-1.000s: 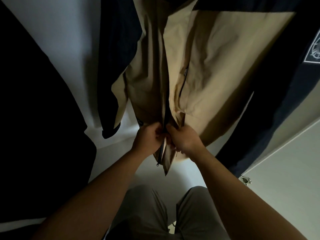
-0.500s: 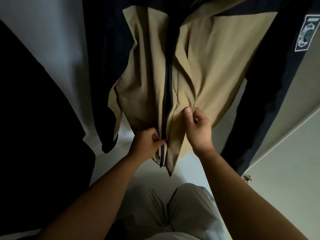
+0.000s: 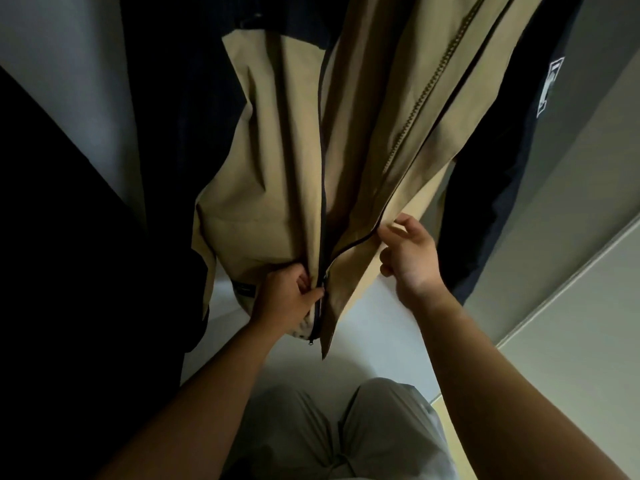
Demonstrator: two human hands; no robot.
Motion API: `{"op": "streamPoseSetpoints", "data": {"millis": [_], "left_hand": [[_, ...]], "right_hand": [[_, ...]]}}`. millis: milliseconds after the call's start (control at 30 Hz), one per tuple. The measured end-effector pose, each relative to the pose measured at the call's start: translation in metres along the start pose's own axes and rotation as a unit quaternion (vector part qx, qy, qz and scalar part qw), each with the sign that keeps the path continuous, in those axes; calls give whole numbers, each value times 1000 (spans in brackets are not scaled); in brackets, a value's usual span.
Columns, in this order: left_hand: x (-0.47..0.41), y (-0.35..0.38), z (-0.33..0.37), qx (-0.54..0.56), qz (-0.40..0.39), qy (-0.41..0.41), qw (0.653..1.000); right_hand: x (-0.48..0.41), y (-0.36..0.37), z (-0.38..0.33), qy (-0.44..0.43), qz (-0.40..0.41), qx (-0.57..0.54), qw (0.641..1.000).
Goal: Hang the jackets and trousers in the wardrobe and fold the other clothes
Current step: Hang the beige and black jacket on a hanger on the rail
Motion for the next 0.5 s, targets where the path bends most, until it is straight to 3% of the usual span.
{"op": "streamPoseSetpoints", "data": {"millis": [133, 200, 333, 500], "left_hand": [[2, -12, 8, 35, 2, 8, 999], [7, -26, 19, 80, 43, 13, 996], [12, -63, 74, 99, 193, 145, 965], [-16, -104, 154, 122, 241, 238, 933]], "right_hand": [[-2, 13, -30, -47, -25, 15, 998], [-1, 17, -38, -62, -30, 14, 998], [1, 23, -54, -69, -39, -22, 997], [-3, 30, -86, -123, -49, -41, 990]]}}
Point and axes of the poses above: each hand's wrist, its own x-axis away from the middle knuckle, its own y-axis out of the palm, z = x × y, the point moved 4 cm from there along -x, towards the middle knuckle, and after that the axes turned 4 degrees about -z, right-handed, at the moved point
